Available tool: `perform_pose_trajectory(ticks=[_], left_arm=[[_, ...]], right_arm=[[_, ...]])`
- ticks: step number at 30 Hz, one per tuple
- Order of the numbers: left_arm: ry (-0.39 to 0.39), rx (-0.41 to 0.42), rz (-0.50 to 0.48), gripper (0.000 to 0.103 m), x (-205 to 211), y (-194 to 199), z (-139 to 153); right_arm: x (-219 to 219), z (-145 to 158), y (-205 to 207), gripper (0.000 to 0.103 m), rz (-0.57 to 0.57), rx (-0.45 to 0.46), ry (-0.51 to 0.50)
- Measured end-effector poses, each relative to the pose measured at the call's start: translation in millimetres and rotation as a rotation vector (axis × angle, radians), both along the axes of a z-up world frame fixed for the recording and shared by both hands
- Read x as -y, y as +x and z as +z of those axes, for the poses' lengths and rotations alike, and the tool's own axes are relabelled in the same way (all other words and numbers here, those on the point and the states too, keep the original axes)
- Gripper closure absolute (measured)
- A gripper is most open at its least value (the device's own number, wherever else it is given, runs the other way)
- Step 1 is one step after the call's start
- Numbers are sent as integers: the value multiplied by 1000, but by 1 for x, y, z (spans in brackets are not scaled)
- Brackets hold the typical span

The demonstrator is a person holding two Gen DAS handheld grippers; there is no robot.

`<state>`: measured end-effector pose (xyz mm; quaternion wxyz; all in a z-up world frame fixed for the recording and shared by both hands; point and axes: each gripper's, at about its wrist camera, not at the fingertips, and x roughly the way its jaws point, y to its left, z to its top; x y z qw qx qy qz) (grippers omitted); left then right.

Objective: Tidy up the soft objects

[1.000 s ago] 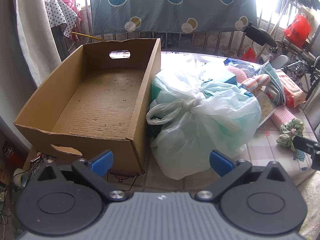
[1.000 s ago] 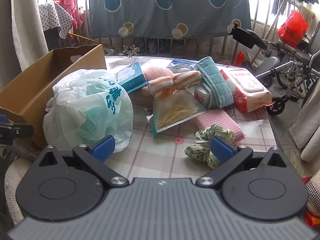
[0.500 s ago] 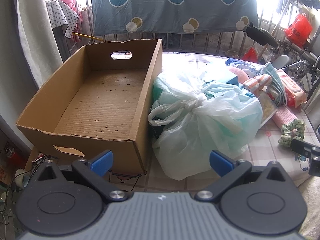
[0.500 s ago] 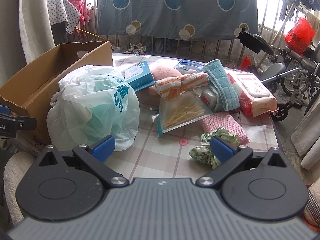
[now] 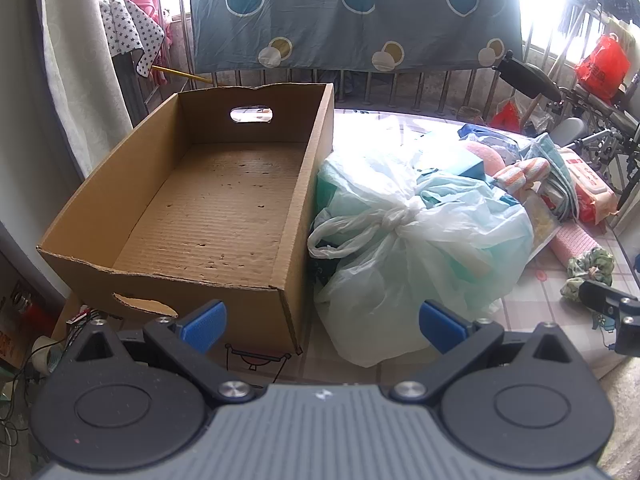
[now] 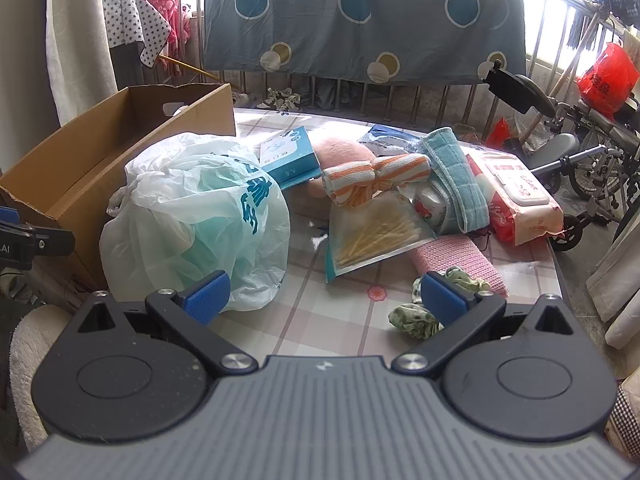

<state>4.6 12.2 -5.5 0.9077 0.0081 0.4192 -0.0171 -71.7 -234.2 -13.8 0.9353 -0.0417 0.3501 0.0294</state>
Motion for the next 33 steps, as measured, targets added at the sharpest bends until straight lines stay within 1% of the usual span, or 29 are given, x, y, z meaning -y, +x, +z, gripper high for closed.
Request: perform_pose_trajectory(ticks=[13, 17, 19, 23, 24, 27, 29, 30, 33], left_arm=[[4, -3, 5, 0, -1, 3, 0], [12, 23, -16, 0, 9, -1, 2], [-10, 43, -62, 0, 19, -6, 6], [-92, 82, -221, 0, 47, -15, 9], [-114, 86, -264, 0, 56, -17, 9], [-170, 96, -380, 0, 88, -19, 4], [-176, 88, -440, 2, 109, -17, 0], [-166, 81, -468, 3, 123, -17, -4], [-121, 42, -533, 12, 156, -11, -15]], right_arm=[[0, -1, 2, 1, -1, 0, 2], [7, -1, 1, 1, -5, 16, 20], [23, 1, -2, 1, -17, 50, 54], [70, 1, -19, 1, -68, 132, 167], [87, -3, -24, 1, -89, 143, 204], [128, -15, -32, 1, -165, 135, 278], [150, -23, -37, 1, -214, 134, 326], [166, -29, -40, 1, -240, 133, 358], [192, -40, -44, 1, -267, 138, 436]])
